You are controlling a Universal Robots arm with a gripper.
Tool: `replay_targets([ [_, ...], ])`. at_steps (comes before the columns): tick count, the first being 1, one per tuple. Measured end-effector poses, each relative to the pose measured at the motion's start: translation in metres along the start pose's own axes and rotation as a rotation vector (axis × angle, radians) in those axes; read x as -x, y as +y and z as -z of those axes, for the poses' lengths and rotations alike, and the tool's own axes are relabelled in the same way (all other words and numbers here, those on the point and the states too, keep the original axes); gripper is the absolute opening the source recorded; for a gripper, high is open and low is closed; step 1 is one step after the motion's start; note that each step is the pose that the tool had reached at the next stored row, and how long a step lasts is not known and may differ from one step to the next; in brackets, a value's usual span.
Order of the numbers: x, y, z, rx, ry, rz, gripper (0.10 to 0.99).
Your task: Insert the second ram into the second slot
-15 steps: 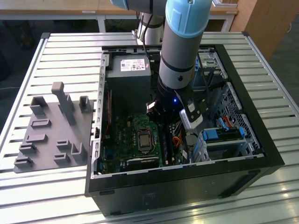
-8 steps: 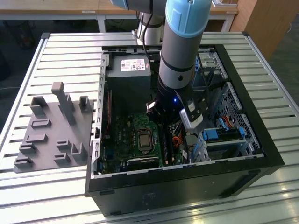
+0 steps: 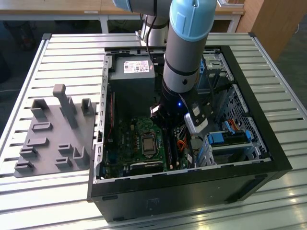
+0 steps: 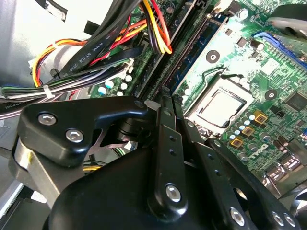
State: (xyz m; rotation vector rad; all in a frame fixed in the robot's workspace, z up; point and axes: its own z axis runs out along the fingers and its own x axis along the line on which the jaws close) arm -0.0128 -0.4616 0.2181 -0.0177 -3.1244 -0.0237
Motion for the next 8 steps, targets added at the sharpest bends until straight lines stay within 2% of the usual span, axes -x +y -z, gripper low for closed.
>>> replay_targets([
  [6,0.0,0.0,-0.0001,0.0,0.0,0.0,0.141],
  [7,0.0,0.0,-0.0001,0.0,0.0,0.0,0.204],
  [8,0.0001,0.0,-0.0001,0.0,0.0,0.0,0.204],
])
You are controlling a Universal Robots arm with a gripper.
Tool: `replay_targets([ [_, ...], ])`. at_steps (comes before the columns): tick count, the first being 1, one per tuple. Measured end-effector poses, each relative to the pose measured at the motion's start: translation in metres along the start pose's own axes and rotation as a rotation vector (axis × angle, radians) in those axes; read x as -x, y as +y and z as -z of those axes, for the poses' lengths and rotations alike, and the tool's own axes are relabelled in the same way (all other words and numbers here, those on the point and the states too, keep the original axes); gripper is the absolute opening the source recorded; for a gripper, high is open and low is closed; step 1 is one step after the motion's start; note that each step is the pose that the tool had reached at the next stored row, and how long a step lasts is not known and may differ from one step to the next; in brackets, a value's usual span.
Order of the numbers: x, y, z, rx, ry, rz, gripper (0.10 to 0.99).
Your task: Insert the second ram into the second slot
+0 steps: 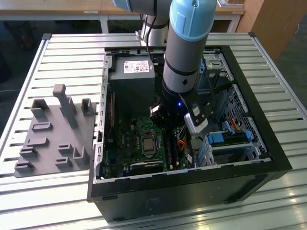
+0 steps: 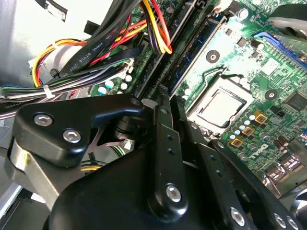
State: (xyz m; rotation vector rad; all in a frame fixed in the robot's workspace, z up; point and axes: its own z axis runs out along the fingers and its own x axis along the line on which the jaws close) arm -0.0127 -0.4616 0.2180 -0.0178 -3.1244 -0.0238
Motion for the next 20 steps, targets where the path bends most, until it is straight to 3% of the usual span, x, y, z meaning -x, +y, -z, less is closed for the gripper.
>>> replay_targets([
  [3,0.0,0.0,0.0007,0.0,0.0001,0.0,0.204],
  [8,-0.0001,0.0002,0.0096,0.0,0.0005,0.0,0.204],
  [11,0.0006,0.0002,0.0092,0.0,0.0005,0.0,0.192],
  [12,0.0007,0.0001,0.0088,0.0,0.0005,0.0,0.129],
  [14,0.0009,0.0001,0.0077,0.0,0.0006,0.0,0.106],
  [20,0.0011,0.0001,0.004,0.0,0.0006,0.0,0.106],
])
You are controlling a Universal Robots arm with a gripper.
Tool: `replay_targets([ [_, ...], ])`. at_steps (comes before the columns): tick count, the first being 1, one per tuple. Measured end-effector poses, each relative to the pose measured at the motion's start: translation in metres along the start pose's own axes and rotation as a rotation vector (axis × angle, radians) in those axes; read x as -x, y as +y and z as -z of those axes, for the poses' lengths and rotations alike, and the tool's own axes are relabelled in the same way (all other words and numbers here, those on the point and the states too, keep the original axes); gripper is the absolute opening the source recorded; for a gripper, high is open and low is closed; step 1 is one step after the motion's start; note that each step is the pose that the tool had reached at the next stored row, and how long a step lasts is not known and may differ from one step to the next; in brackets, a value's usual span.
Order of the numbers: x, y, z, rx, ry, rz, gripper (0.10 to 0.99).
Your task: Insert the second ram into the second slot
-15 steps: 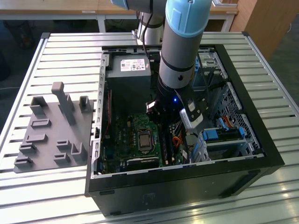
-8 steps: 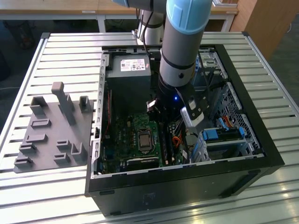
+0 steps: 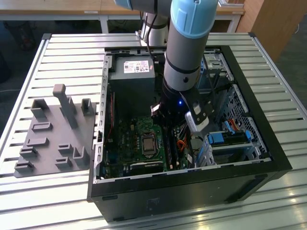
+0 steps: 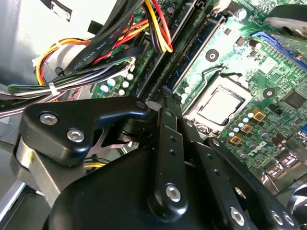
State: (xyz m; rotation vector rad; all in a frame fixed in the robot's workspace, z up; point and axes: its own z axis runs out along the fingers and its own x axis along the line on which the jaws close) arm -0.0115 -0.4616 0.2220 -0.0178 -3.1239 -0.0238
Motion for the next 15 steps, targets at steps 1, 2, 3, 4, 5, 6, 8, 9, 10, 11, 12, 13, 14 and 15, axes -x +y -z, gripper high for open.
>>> replay_targets([
  [1,0.0,0.0,-0.0007,0.0,0.0001,0.0,0.106],
  [2,0.0,-0.0001,-0.0012,-0.001,0.0002,0.0,0.106],
  [3,0.0,-0.0001,-0.0018,-0.001,0.0003,0.0,0.106],
  [4,0.0,-0.0001,-0.0023,-0.001,0.0003,0.0,0.106],
  [5,0.0,-0.0001,-0.0028,-0.001,0.0002,0.0,0.106],
  [6,0.0001,-0.0001,-0.0033,0.0,0.0001,0.0,0.106],
  [8,0.0001,-0.0001,-0.0042,0.0,0.0002,0.0,0.106],
  [9,0.0001,-0.0001,-0.005,-0.001,0.0002,0.0,0.106],
  [10,0.0001,-0.0002,-0.0059,-0.001,0.0004,0.0,0.106],
  [11,0.0001,-0.0003,-0.0066,-0.001,0.0004,0.0,0.106],
  [12,0.0001,-0.0003,-0.0074,-0.001,0.0004,0.0,0.106],
  [13,0.0001,-0.0002,-0.0077,-0.001,0.0004,0.0,0.106],
  [14,0.0001,-0.0002,-0.0078,-0.001,0.0003,0.0,0.106],
  [15,0.0002,-0.0001,-0.0077,-0.001,0.0003,0.0,0.106],
])
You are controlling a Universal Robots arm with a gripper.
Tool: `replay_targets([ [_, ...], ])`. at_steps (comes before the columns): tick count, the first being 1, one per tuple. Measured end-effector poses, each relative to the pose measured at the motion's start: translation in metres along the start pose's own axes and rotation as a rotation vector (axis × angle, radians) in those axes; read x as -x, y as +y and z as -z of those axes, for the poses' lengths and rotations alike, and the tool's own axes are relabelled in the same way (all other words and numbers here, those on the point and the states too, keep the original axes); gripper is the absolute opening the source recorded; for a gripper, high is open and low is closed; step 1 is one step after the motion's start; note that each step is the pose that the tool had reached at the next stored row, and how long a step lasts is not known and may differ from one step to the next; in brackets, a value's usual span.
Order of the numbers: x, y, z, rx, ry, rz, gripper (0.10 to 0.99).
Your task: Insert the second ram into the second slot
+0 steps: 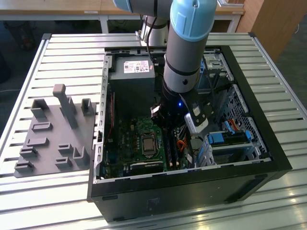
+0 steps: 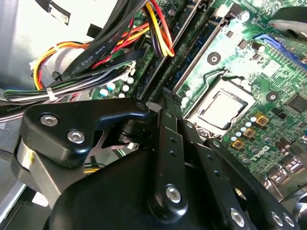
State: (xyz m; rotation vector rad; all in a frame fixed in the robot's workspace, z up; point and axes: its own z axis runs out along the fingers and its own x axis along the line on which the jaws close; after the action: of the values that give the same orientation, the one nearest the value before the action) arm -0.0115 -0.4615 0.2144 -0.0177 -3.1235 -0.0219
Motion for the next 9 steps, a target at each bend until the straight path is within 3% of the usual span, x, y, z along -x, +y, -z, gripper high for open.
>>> replay_targets([
  [2,0.0001,0.0005,0.0031,0.003,-0.001,0.0,0.106],
  [6,-0.0003,0.0003,0.0167,0.002,-0.0005,0.0,0.106],
  [9,-0.0004,0.0003,0.0207,0.001,-0.0004,0.0,0.106],
])
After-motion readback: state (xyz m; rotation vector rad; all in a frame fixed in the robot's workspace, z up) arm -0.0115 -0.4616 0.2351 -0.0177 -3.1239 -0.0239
